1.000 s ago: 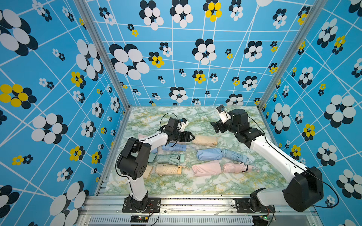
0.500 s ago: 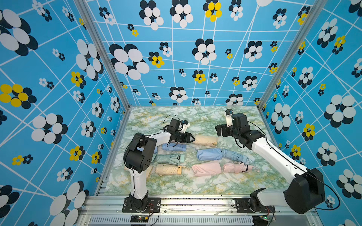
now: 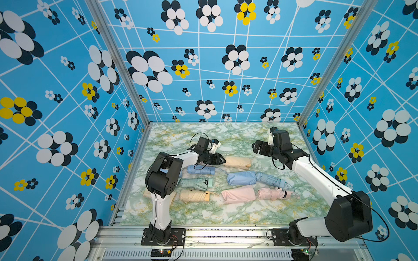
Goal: Take umbrellas out of sleeves
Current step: Take out the umbrella from the umbrella sleeve.
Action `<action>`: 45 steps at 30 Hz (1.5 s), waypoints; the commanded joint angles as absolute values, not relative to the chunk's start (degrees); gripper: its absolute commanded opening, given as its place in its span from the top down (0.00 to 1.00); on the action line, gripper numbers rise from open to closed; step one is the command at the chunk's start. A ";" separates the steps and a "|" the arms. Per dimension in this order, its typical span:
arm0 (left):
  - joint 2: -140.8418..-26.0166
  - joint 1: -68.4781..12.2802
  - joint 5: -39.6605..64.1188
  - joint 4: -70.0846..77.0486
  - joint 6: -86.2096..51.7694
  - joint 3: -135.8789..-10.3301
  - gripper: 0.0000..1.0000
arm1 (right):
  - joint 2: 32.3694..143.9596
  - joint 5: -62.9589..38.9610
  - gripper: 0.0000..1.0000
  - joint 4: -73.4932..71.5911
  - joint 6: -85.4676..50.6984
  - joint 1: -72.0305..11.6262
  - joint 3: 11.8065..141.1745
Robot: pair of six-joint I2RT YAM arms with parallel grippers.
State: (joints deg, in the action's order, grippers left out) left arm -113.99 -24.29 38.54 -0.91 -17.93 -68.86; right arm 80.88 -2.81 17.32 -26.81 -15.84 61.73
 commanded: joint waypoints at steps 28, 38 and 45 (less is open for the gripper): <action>-113.78 -24.79 38.70 -0.89 -18.15 -68.91 1.00 | 100.87 -2.18 0.29 11.51 -63.97 -14.15 64.54; -113.62 -24.79 38.79 -0.04 -18.46 -68.22 1.00 | 108.09 -5.18 0.49 10.31 -68.84 -14.06 66.94; -113.82 -24.79 38.97 0.35 -18.71 -68.19 1.00 | 109.20 -5.69 0.58 9.49 -71.22 -14.04 66.03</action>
State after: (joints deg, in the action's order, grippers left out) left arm -114.48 -24.47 39.00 -0.62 -18.41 -68.95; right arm 108.33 -5.08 9.80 -69.21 -14.41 65.65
